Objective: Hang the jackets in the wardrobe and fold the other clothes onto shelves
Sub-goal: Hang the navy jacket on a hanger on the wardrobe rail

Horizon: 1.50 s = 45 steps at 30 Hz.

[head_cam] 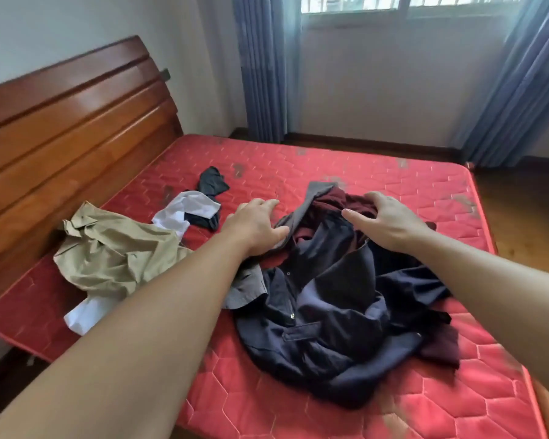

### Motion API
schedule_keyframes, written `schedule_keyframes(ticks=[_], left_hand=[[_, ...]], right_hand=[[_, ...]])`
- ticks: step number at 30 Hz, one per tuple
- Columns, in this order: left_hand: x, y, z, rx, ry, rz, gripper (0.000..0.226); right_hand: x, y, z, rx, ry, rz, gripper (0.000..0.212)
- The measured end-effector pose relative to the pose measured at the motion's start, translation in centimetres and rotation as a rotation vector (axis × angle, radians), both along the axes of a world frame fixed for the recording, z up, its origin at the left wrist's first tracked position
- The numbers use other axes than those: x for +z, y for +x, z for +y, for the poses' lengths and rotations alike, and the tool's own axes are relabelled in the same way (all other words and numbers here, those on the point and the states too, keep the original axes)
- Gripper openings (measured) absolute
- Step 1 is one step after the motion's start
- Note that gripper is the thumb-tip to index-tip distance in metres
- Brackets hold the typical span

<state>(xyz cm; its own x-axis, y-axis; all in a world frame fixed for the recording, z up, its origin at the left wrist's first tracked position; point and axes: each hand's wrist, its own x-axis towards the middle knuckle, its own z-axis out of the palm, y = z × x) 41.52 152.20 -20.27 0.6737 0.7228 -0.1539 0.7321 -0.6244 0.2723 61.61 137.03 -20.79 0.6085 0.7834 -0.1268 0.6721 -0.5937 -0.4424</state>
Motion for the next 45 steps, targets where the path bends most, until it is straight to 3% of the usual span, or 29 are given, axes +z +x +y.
schedule_keyframes(ticks=[6,16,18,23,29,32,35,38,42,45], left_hand=[[-9.9,2.9,3.9,-0.115,-0.141,0.109,0.07],[-28.4,4.3,4.1,-0.235,-0.255,0.314,0.074],[-32.2,4.1,3.4,-0.265,-0.275,0.392,0.084],[-40.0,3.1,1.6,-0.219,-0.424,0.621,0.131],[-45.0,2.2,-0.3,-0.138,-0.415,0.639,0.135],[-46.6,1.8,-0.6,-0.125,-0.408,0.608,0.132],[-47.8,1.8,-0.3,-0.125,-0.337,0.543,0.117],[-48.6,2.1,-0.2,-0.102,-0.291,0.439,0.087],[-47.9,2.9,1.0,-0.143,-0.207,0.355,0.042],[-45.6,3.4,2.2,-0.135,-0.192,0.335,0.036]], right_hand=[[-8.8,0.4,2.3,-0.117,-0.185,0.058,0.085],[-26.0,0.0,4.4,-0.042,-0.413,0.156,0.086],[-30.0,-0.5,4.2,0.004,-0.457,0.172,0.092],[-38.4,-2.1,3.9,0.072,-0.585,0.262,0.115],[-44.1,-4.1,4.0,0.068,-0.657,0.339,0.13],[-45.8,-5.1,4.3,0.052,-0.635,0.375,0.117],[-46.5,-6.0,4.9,0.031,-0.594,0.318,0.072],[-46.6,-6.8,5.1,-0.002,-0.461,0.231,0.033],[-45.9,-6.5,5.1,-0.013,-0.375,0.216,0.017],[-43.8,-5.8,5.2,0.005,-0.314,0.211,0.019]])
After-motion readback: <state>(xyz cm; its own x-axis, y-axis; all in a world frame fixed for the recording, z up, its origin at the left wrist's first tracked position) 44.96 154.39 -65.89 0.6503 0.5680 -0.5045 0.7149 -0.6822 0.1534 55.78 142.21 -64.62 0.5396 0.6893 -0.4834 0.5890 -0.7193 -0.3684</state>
